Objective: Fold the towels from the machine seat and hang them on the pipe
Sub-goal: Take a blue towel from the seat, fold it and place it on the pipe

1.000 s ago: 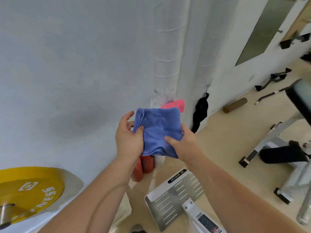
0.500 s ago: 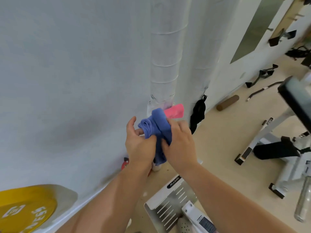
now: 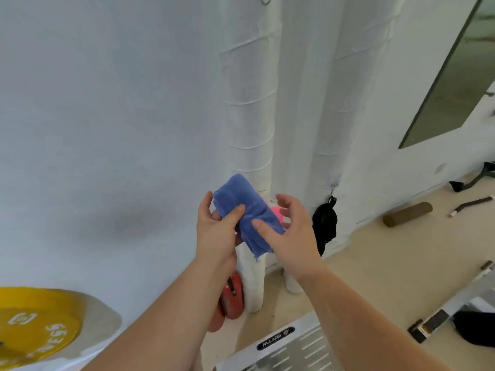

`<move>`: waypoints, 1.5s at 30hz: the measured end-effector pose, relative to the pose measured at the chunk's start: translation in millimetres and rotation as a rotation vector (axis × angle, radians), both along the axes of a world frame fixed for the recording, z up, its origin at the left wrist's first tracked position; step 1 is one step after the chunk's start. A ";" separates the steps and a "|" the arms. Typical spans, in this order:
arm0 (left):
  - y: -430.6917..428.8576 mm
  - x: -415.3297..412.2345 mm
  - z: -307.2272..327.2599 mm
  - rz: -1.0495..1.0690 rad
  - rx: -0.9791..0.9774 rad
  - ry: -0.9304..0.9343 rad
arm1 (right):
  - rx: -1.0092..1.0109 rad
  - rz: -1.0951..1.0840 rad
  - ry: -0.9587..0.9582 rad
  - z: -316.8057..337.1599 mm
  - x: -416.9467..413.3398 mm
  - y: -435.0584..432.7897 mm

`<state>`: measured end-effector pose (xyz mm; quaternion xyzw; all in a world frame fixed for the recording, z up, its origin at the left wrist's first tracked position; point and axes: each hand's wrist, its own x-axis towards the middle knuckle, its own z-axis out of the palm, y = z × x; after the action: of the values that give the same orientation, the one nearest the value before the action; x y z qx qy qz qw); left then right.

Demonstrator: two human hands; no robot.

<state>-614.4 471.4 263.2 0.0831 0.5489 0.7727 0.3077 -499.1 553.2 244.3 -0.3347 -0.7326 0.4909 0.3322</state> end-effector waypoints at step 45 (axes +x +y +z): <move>109.0 -92.9 275.2 0.177 -0.041 1.163 | 0.325 0.458 0.525 301.0 -97.2 213.2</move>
<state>-707.3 580.5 538.4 0.4413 0.6471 0.6122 -0.1083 -596.3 766.4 545.3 0.0320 -0.7467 0.4988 0.4390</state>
